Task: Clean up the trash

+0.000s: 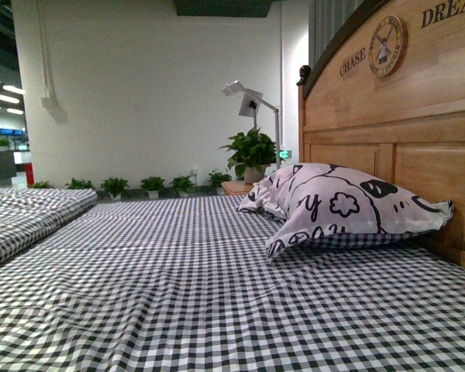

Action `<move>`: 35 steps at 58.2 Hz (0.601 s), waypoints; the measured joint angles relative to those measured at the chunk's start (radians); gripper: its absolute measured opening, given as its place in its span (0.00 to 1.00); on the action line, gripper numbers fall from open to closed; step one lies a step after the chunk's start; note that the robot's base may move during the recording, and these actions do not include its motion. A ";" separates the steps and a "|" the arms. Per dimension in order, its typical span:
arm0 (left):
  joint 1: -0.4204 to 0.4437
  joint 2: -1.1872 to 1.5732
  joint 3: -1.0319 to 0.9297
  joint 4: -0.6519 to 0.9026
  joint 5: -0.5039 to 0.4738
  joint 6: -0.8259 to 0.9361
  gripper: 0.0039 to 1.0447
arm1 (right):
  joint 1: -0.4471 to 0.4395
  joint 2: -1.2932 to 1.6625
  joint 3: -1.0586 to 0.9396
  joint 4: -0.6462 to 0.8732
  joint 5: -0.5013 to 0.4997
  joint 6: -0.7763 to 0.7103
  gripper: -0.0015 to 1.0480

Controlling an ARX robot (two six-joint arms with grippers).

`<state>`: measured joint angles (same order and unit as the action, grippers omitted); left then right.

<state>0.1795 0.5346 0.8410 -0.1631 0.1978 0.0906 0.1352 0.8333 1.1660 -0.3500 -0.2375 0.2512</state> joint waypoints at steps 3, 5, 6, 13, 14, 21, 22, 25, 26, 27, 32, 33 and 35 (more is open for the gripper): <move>-0.021 -0.012 0.000 0.000 -0.024 0.000 0.25 | -0.007 -0.016 -0.002 -0.003 0.006 0.009 0.18; -0.032 -0.016 -0.001 0.002 -0.038 -0.003 0.25 | -0.011 -0.024 -0.004 -0.004 0.010 0.016 0.18; -0.038 -0.018 -0.002 0.004 -0.045 -0.005 0.25 | -0.012 -0.029 -0.005 -0.004 0.015 0.019 0.18; -0.064 -0.027 -0.029 0.016 -0.092 -0.026 0.25 | -0.013 -0.059 -0.019 -0.005 0.064 0.037 0.18; -0.067 -0.029 -0.032 0.016 -0.098 -0.033 0.25 | -0.010 -0.063 -0.022 -0.004 0.074 0.037 0.18; -0.102 -0.043 -0.056 0.016 -0.128 -0.051 0.25 | 0.013 -0.083 -0.047 -0.002 0.136 0.037 0.18; -0.103 -0.043 -0.056 0.016 -0.127 -0.051 0.25 | 0.013 -0.083 -0.047 -0.002 0.136 0.037 0.18; -0.104 -0.043 -0.056 0.016 -0.126 -0.052 0.25 | 0.014 -0.085 -0.047 -0.001 0.137 0.037 0.18; -0.104 -0.043 -0.056 0.016 -0.127 -0.052 0.25 | 0.014 -0.085 -0.047 -0.001 0.137 0.037 0.18; -0.104 -0.043 -0.056 0.016 -0.127 -0.052 0.25 | 0.015 -0.085 -0.047 -0.001 0.137 0.037 0.18; -0.104 -0.044 -0.056 0.016 -0.128 -0.055 0.25 | 0.016 -0.085 -0.047 -0.001 0.137 0.037 0.18; -0.104 -0.044 -0.056 0.016 -0.128 -0.055 0.25 | 0.016 -0.085 -0.047 0.000 0.137 0.037 0.18; -0.104 -0.044 -0.056 0.016 -0.128 -0.055 0.25 | 0.016 -0.085 -0.047 0.000 0.137 0.037 0.18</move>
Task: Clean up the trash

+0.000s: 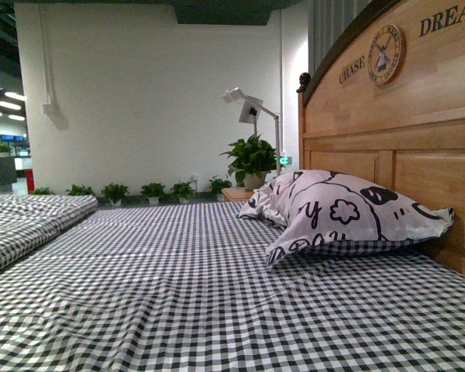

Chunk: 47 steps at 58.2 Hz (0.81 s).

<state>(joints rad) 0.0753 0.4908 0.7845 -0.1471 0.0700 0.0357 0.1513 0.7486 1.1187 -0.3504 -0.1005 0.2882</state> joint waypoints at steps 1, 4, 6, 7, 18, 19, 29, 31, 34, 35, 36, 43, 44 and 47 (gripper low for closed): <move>0.000 0.000 0.000 0.000 0.000 0.000 0.25 | 0.000 0.000 0.000 0.000 0.000 0.000 0.18; 0.000 0.000 0.000 0.000 0.000 0.000 0.25 | 0.000 0.000 0.000 0.000 0.000 0.000 0.18; 0.000 0.000 0.000 0.000 0.000 0.000 0.25 | 0.000 0.000 0.000 0.000 0.000 0.000 0.18; 0.000 0.000 0.000 0.000 0.000 0.000 0.25 | 0.000 0.000 0.000 0.000 0.000 0.000 0.18; 0.000 0.000 0.000 0.000 0.000 0.000 0.25 | 0.000 0.000 0.000 0.000 0.000 0.000 0.18; 0.000 0.000 0.000 0.000 0.000 0.000 0.25 | 0.000 0.000 0.000 0.000 0.000 0.000 0.18; 0.000 0.000 0.000 0.000 0.000 0.000 0.25 | 0.000 0.000 0.000 0.000 0.000 0.000 0.18; 0.000 0.000 0.000 0.000 0.000 0.000 0.25 | 0.000 0.000 0.000 0.000 0.000 0.000 0.18; 0.000 0.000 0.000 0.000 0.000 0.000 0.25 | 0.000 0.000 0.000 0.000 0.000 0.000 0.18; 0.000 0.000 0.000 0.000 0.000 0.000 0.25 | 0.000 0.000 0.000 0.000 0.000 0.000 0.18; 0.000 0.000 0.000 0.000 0.000 0.000 0.25 | 0.000 0.000 0.000 0.000 0.000 0.000 0.18; 0.000 0.000 0.000 0.000 0.000 0.000 0.25 | 0.000 0.000 0.000 0.000 0.000 0.000 0.18; 0.000 0.000 0.000 0.000 0.000 0.000 0.25 | 0.000 0.000 0.000 0.000 0.000 0.000 0.18; 0.000 0.000 0.000 0.000 0.000 0.000 0.25 | 0.000 0.000 0.000 0.000 0.000 0.000 0.18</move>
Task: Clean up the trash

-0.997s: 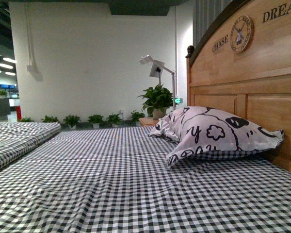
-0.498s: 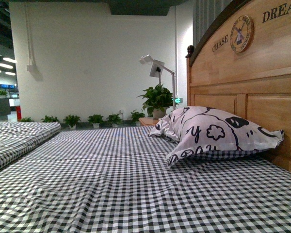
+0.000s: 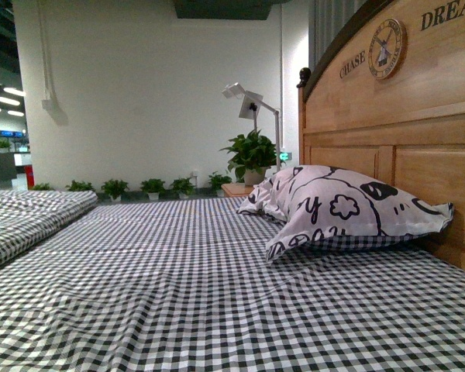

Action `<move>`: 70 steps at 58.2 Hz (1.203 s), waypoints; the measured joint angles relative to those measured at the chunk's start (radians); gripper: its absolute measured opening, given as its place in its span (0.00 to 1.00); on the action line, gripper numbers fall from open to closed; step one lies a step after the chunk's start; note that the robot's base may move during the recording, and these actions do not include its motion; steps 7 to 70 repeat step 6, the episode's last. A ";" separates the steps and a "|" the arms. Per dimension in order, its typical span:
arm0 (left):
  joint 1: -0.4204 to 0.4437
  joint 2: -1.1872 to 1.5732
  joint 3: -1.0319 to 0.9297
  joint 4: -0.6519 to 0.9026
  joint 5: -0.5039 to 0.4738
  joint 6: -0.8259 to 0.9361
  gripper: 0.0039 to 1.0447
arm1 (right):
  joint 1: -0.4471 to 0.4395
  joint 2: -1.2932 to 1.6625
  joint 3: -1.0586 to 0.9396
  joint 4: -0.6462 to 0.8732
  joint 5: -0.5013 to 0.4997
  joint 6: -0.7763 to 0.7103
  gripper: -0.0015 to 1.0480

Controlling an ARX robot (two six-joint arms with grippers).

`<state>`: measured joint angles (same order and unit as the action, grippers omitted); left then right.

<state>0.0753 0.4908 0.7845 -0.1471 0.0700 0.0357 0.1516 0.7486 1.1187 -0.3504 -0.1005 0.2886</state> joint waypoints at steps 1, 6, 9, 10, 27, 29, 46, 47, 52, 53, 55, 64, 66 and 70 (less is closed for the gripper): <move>0.000 0.000 0.000 0.000 0.000 0.000 0.25 | 0.000 0.000 0.000 0.000 0.000 0.000 0.18; 0.000 0.000 0.000 0.000 0.000 0.000 0.25 | 0.000 0.000 0.000 0.000 0.000 0.000 0.18; 0.000 0.000 0.000 0.000 0.000 0.000 0.25 | 0.000 0.000 0.000 0.000 0.000 0.000 0.18; 0.000 0.000 0.000 0.000 0.000 0.000 0.25 | 0.000 0.000 0.000 0.000 0.000 0.000 0.18; 0.000 0.000 0.000 0.000 0.000 0.000 0.25 | 0.000 0.000 0.000 0.000 0.000 0.000 0.18; 0.000 0.000 0.000 0.000 0.000 0.000 0.25 | 0.000 0.000 0.000 0.000 0.000 0.000 0.18; 0.000 0.000 0.000 0.000 0.000 0.000 0.25 | 0.000 0.000 0.000 0.000 0.000 0.000 0.18; 0.000 0.000 0.000 0.000 0.000 0.000 0.25 | 0.000 0.000 0.000 0.000 0.000 0.000 0.18; 0.000 0.000 0.000 0.000 0.000 0.000 0.25 | 0.000 0.000 0.000 0.000 0.000 0.000 0.18; 0.000 0.000 0.000 0.000 0.000 0.000 0.25 | 0.000 0.000 0.000 0.000 0.000 0.000 0.18; 0.000 0.000 0.000 0.000 0.000 0.000 0.25 | 0.000 0.000 0.000 0.000 0.000 0.000 0.18; 0.000 0.000 0.000 0.000 0.000 0.000 0.25 | 0.000 0.000 0.000 0.000 0.000 0.000 0.18; 0.000 0.000 0.000 0.000 0.000 0.000 0.25 | 0.000 0.000 0.000 0.000 0.000 0.000 0.18; 0.000 0.000 0.000 0.000 0.000 0.000 0.25 | 0.000 0.000 0.000 0.000 0.000 0.000 0.18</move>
